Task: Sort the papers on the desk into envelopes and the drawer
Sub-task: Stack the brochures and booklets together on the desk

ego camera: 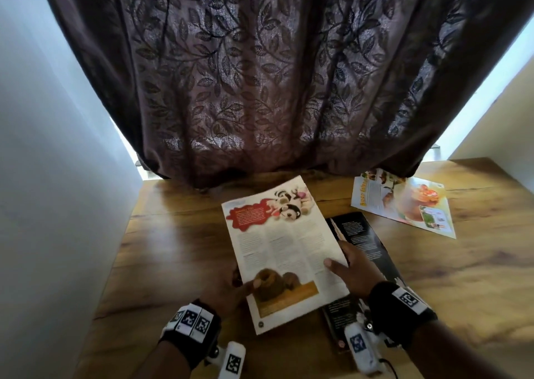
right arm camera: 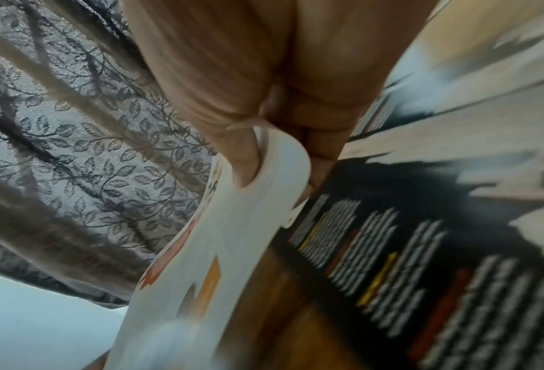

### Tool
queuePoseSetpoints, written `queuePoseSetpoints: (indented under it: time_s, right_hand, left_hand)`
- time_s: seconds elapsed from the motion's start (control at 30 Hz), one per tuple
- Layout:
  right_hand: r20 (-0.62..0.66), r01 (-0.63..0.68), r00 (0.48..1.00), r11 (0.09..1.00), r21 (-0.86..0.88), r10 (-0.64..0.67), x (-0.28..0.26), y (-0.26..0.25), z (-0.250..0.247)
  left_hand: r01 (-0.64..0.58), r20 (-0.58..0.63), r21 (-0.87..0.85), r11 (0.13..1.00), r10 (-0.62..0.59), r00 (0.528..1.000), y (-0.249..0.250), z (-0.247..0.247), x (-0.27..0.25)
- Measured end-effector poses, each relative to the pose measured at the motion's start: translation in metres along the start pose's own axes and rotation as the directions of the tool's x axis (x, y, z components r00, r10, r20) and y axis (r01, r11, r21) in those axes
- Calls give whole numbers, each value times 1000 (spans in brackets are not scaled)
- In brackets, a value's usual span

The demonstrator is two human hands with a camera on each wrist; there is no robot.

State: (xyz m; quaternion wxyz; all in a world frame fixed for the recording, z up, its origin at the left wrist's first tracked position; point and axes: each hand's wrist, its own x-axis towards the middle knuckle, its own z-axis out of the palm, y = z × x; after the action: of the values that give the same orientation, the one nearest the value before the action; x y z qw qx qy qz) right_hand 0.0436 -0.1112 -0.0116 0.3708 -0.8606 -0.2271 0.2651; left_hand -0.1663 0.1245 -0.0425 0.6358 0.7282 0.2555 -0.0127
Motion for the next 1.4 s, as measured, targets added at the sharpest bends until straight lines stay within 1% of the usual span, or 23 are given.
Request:
queuePoseSetpoints:
  time_s: [0.07,0.13,0.2,0.33,0.4,0.5,0.63,0.77,0.83,0.9,0.97,1.07,1.2,1.3,1.33,1.37,1.4]
  right_hand:
    - [-10,-28,1000,999,-46,28,-9,20,-13]
    - [-51,-52,998,997,-61,49,-14,43,-24]
    - [-91,-87,993,994,-65,81,-20,63,-39]
    - [-151,-152,980,973,-172,127,-33,89,-70]
    - [-169,-193,973,959,-206,159,-37,107,-85]
    - [-139,-237,967,953,-188,213,-40,127,-98]
    - [-85,-253,967,944,-213,240,-40,141,-111]
    - [-36,-210,978,954,-216,207,-35,149,-116]
    - [-22,-177,984,959,-222,177,-31,150,-116]
    - [6,-155,987,962,-226,160,-28,150,-115]
    - [33,-135,988,956,-261,149,-24,150,-113]
    - [83,-117,985,936,-332,153,-21,144,-111]
    - [83,-82,988,898,-432,130,-24,134,-112]
    - [73,-65,991,873,-483,114,-29,126,-114]
    - [54,-47,995,861,-506,87,-29,123,-115]
    - [33,-20,998,844,-536,45,-27,121,-115]
    - [23,19,1000,826,-563,-7,-24,117,-114]
  left_hand:
    - [7,-10,-36,999,-7,1000,0,19,10]
    - [17,-16,-30,999,-17,1000,4,37,17]
    - [18,-10,28,999,-18,1000,7,58,26]
    - [27,-11,180,983,-26,1000,22,94,34]
    - [-3,5,251,968,2,1000,26,113,37]
    - [-52,27,326,944,46,999,21,132,42]
    - [27,-20,332,943,-22,1000,17,148,48]
    - [49,-53,348,936,-33,998,20,153,49]
    - [36,-36,388,921,-24,999,20,153,49]
    - [60,-21,428,902,-57,998,20,154,51]
    - [83,-12,444,892,-87,996,20,154,52]
    - [92,-23,418,904,-90,996,24,157,54]
    - [103,-41,389,915,-95,995,29,162,56]
    - [109,-48,445,889,-98,994,34,164,55]
    - [103,-51,460,882,-89,995,32,164,55]
    - [118,-47,482,868,-108,993,33,163,55]
    - [111,-46,495,861,-102,994,30,162,57]
